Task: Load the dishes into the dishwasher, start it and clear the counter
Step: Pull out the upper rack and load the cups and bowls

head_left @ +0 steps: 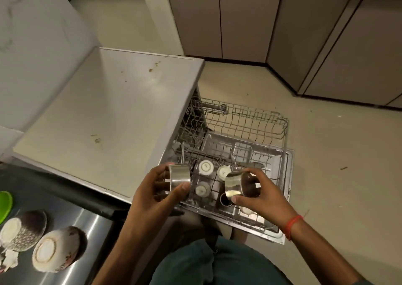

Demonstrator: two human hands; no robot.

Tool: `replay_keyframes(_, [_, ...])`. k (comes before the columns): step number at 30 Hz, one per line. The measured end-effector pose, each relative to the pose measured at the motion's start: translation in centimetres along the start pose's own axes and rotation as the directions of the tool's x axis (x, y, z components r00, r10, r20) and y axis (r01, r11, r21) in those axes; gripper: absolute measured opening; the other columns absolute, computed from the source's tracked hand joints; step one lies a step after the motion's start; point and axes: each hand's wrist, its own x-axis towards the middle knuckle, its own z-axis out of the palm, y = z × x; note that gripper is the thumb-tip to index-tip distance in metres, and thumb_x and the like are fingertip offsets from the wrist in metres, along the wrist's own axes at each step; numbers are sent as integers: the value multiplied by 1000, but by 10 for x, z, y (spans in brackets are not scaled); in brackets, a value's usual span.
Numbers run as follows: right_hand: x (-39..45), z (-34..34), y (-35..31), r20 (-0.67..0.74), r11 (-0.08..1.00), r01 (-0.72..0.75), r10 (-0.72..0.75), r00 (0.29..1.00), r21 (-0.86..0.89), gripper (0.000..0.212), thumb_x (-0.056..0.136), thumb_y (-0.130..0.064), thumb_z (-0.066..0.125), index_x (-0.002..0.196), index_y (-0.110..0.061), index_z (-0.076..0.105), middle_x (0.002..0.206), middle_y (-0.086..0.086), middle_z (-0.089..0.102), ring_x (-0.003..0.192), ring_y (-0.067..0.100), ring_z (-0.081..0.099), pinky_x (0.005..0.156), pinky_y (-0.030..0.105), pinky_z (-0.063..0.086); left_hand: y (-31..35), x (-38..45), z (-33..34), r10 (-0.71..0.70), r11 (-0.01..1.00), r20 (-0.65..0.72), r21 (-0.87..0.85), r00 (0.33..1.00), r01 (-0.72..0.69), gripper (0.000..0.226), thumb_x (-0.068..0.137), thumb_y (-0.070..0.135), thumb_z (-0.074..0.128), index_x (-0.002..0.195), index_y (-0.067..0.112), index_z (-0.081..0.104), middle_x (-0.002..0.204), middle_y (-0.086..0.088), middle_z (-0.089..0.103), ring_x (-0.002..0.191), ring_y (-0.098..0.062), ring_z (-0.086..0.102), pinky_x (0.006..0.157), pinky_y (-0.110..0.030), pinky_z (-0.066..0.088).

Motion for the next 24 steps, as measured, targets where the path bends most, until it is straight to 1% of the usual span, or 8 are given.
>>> replay_keyframes(2, [7, -2, 5, -7, 999, -34, 34, 999, 6, 73, 64, -38, 92, 122, -51, 51, 119, -15, 57, 102, 14, 65, 84, 36, 60, 0, 10, 5, -19, 1000, 35, 25, 999, 18, 46, 82, 29, 76, 126, 27, 62, 109, 11, 74, 97, -12, 74, 66, -22, 59])
replay_keyframes(8, [40, -12, 14, 3, 991, -106, 107, 994, -79, 71, 66, -25, 91, 121, -43, 50, 112, -17, 56, 99, 13, 63, 75, 21, 52, -11, 58, 13, -70, 992, 146, 114, 987, 54, 50, 82, 49, 82, 126, 37, 61, 113, 12, 74, 104, -11, 72, 81, -32, 61])
replay_keyframes(10, [55, -15, 19, -19, 981, -172, 171, 985, -91, 71, 64, -29, 92, 118, -45, 49, 110, -17, 59, 99, 11, 64, 76, 21, 53, -15, 75, 15, -94, 987, 175, 144, 980, 69, 54, 79, 53, 81, 127, 42, 59, 115, 15, 73, 105, -8, 71, 86, -35, 60])
replay_keyframes(14, [88, -14, 26, -72, 939, -328, 322, 944, -100, 70, 59, -46, 92, 115, -35, 51, 104, -10, 67, 94, 11, 67, 75, 26, 54, -28, 109, 18, -139, 976, 250, 198, 958, 90, 62, 73, 69, 77, 128, 47, 57, 119, 17, 69, 108, -10, 69, 92, -42, 59])
replay_keyframes(16, [107, -10, 29, -87, 912, -396, 388, 917, -107, 70, 60, -48, 92, 113, -32, 49, 103, -9, 67, 96, 14, 67, 73, 25, 51, -35, 124, 18, -166, 966, 290, 239, 942, 97, 64, 69, 76, 72, 127, 57, 53, 124, 22, 65, 113, -9, 66, 95, -41, 57])
replay_keyframes(19, [136, 1, 34, -143, 859, -499, 482, 864, -118, 76, 59, -60, 89, 115, -31, 47, 108, -7, 66, 100, 19, 64, 86, 33, 54, -44, 138, 16, -197, 962, 332, 248, 923, 116, 55, 69, 72, 74, 118, 70, 49, 123, 28, 62, 113, -1, 64, 94, -32, 56])
replay_keyframes(21, [156, 11, 41, -189, 809, -580, 557, 808, -97, 86, 58, -69, 84, 124, -27, 47, 115, -2, 66, 104, 23, 64, 93, 40, 55, -48, 147, 12, -205, 961, 358, 249, 911, 119, 54, 68, 69, 74, 116, 71, 49, 121, 32, 60, 112, 4, 62, 90, -27, 56])
replay_keyframes(24, [181, 23, 48, -286, 719, -687, 640, 713, -104, 93, 64, -74, 77, 132, -21, 42, 114, 2, 66, 102, 27, 66, 91, 42, 56, -52, 158, 8, -219, 957, 385, 263, 897, 121, 55, 65, 69, 73, 116, 67, 50, 118, 38, 57, 110, 11, 58, 87, -22, 54])
